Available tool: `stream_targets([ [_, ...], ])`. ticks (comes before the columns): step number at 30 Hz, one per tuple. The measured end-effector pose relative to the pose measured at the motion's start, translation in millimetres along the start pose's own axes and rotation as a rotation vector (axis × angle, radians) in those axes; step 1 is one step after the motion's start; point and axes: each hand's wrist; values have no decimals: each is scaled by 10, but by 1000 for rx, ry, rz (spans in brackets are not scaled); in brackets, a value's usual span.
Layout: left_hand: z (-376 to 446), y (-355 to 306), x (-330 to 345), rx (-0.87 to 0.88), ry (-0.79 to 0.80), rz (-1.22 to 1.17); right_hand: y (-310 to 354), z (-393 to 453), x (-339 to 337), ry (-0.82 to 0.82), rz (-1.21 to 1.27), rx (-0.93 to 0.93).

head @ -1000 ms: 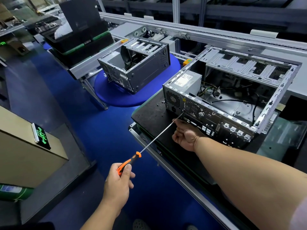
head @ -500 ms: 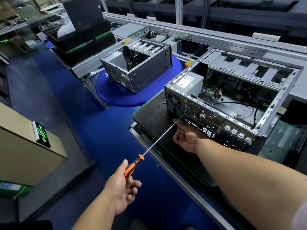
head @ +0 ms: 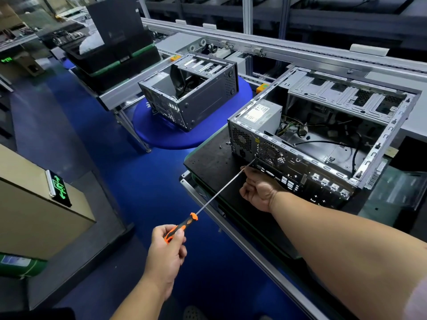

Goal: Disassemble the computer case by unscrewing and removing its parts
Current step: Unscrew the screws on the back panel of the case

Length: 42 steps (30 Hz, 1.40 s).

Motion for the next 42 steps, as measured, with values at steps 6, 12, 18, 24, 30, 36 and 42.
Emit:
stream_targets([
  [6,-40,-29,-29,-203,-19,-14,0,-7,-9,4,-15,-2],
  [12,-44,-174,22,-441,-89,-59,13,-52,-4,-5,-7,5],
  [18,-65,-261,22,-529,-13,-55,5,-52,-8,-7,13,6],
  [24,-50,-172,13,-319,38,-262,-9,-13,-24,-9,7,4],
  [30,-6,-160,-6,-102,4,-178,-3,1,-12,-6,2,0],
  [36,-4,-156,-28,-100,11,-94,1,-11,-7,-2,-4,5],
  [42,9,-170,1,-206,-66,-183,16,-41,7,-3,4,6],
])
Point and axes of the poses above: each hand's wrist, its own z-axis towards the middle knuckle, its own x-axis out of the palm, y = z × x, and after that the axes turned 8 degrees about -z, right-handed
